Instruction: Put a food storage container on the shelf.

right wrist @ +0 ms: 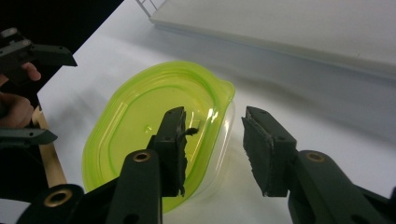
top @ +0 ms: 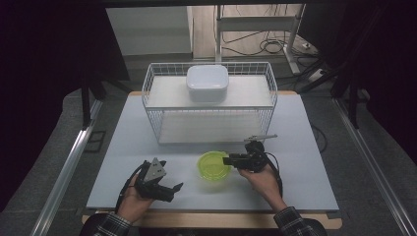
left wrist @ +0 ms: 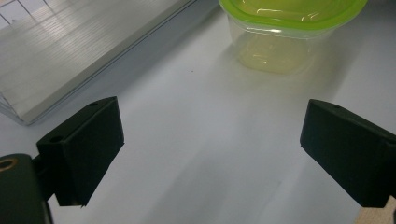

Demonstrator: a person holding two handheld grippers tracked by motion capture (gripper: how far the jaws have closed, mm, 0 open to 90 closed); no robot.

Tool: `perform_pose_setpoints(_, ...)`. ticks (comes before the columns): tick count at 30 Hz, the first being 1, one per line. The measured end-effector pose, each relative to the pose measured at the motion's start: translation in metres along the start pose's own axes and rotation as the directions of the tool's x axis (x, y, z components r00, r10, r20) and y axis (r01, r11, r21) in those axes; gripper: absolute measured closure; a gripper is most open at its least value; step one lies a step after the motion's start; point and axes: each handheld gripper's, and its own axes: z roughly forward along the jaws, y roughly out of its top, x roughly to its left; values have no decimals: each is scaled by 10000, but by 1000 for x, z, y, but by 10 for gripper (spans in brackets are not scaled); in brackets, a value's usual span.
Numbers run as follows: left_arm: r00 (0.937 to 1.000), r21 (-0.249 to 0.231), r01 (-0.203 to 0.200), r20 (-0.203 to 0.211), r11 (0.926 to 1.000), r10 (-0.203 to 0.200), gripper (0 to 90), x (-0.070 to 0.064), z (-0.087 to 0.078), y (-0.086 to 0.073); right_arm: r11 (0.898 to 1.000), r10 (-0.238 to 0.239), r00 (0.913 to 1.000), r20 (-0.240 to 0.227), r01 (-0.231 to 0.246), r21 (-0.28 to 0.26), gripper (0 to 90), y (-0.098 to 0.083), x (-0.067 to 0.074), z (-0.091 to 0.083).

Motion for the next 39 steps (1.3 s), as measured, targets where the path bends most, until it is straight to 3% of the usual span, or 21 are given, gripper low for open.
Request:
perform_pose_setpoints(6,10000,16,-15,7,10000,15,57,0,0,0,9974,727,9968,-346,-726,22,686,-1,-8,2)
perform_pose_setpoints(7,10000,12,-20,8,10000,20,57,0,0,0,9939,1100,9917,-665,-1097,72,720,-1,-11,2)
perform_pose_setpoints(10,10000,18,-26,4,10000,26,57,-1,0,0,9912,1326,9873,-878,-1323,100,740,-1,-12,2)
perform_pose_setpoints(12,10000,22,-36,-4,10000,36,57,-1,1,0,9848,1739,9766,-1266,-1727,202,796,-1,-15,4)
perform_pose_setpoints(14,10000,17,-36,3,10000,36,57,-1,1,0,9816,1908,9724,-1344,-1889,263,804,0,-15,4)
perform_pose_setpoints(20,10000,20,-29,-4,10000,29,57,0,0,0,9772,2121,9634,-1637,-2098,312,817,1,-13,4)
perform_pose_setpoints(25,10000,14,-42,-11,10000,42,57,-1,0,0,9796,2009,9677,-1522,-1994,249,820,2,-11,2)
perform_pose_setpoints(29,10000,6,-34,-17,10000,34,57,0,0,0,9787,2049,9661,-1567,-2045,189,822,3,-11,0)
perform_pose_setpoints(39,9999,-71,76,-95,9999,-76,54,1,-1,0,9722,2150,9533,-2122,-2295,-459,823,12,-9,-15)
